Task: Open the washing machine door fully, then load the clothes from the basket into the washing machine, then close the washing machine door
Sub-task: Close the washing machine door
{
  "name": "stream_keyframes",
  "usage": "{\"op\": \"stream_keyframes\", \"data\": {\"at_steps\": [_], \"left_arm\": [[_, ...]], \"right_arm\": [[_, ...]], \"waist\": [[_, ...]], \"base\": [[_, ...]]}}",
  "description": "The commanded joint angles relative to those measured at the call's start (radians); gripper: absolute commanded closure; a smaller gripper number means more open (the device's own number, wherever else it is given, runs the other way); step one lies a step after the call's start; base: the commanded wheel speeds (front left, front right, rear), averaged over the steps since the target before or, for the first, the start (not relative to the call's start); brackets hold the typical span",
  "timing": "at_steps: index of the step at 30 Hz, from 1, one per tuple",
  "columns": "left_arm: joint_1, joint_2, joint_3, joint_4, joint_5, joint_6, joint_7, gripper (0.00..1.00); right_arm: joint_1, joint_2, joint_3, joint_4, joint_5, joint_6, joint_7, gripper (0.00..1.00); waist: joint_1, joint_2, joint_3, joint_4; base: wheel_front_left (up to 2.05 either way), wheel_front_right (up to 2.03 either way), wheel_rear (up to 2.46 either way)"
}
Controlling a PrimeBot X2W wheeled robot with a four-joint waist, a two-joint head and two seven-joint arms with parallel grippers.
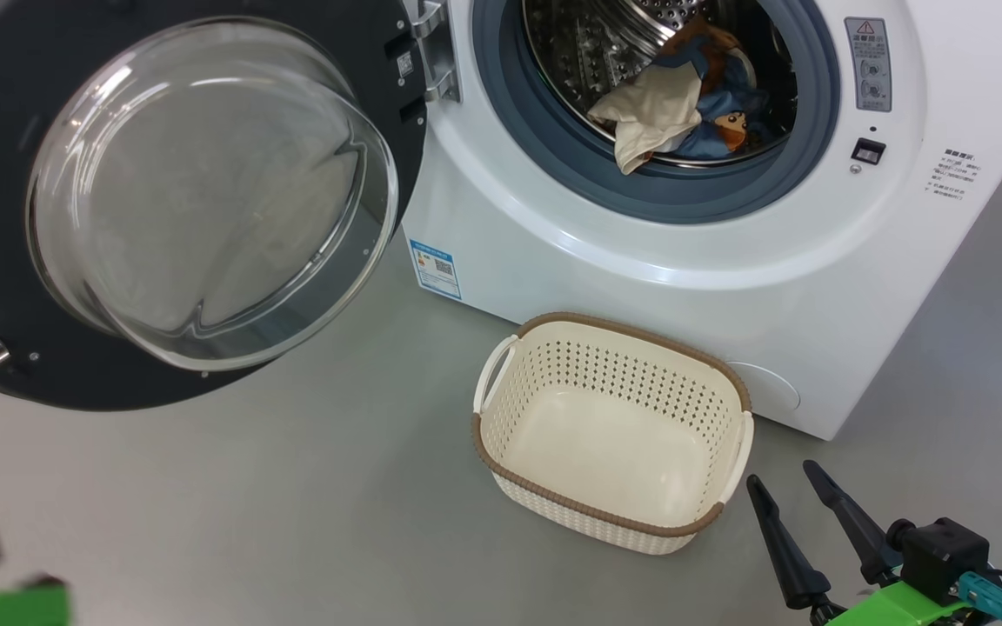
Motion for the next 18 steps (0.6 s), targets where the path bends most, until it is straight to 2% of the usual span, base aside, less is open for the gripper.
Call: {"op": "stream_keyframes", "data": {"at_steps": [1,3,9,13,18], "left_arm": [[-0.065,0.056,0.053,-0.038,-0.033,-0.001,-0.006,1.0],[-0.11,0.105,0.077,-0.045,-0.095,-0.001,-0.006,1.0],[-0.262,0.301,0.12,0.029,-0.314,-0.001,-0.006,1.0],[-0.363,0.427,0.099,0.142,-0.466,-0.001,-0.005,1.0],[-0.514,0.547,0.066,0.316,-0.671,-0.001,0.051,1.0]], "right_arm": [[-0.025,-0.011,0.016,-0.025,0.009,0.002,-0.005,0.0],[-0.022,-0.011,0.011,-0.027,0.008,0.002,-0.005,0.0],[-0.015,-0.011,-0.006,-0.038,-0.001,0.002,-0.005,0.0],[-0.02,-0.017,-0.007,-0.043,-0.003,0.002,-0.005,0.0],[-0.03,-0.024,0.0,-0.046,-0.005,0.002,-0.005,0.0]], "waist": [[0.0,-0.0001,0.003,-0.001],[0.0,-0.0001,0.007,-0.002],[0.0,-0.0001,0.027,-0.013],[0.0,-0.0001,0.045,-0.03],[0.0,-0.0001,0.072,-0.049]], "base": [[0.0,0.0,0.0],[0.0,0.0,0.0],[0.0,0.0,0.0],[0.0,0.0,0.0],[0.0,0.0,0.0]]}}
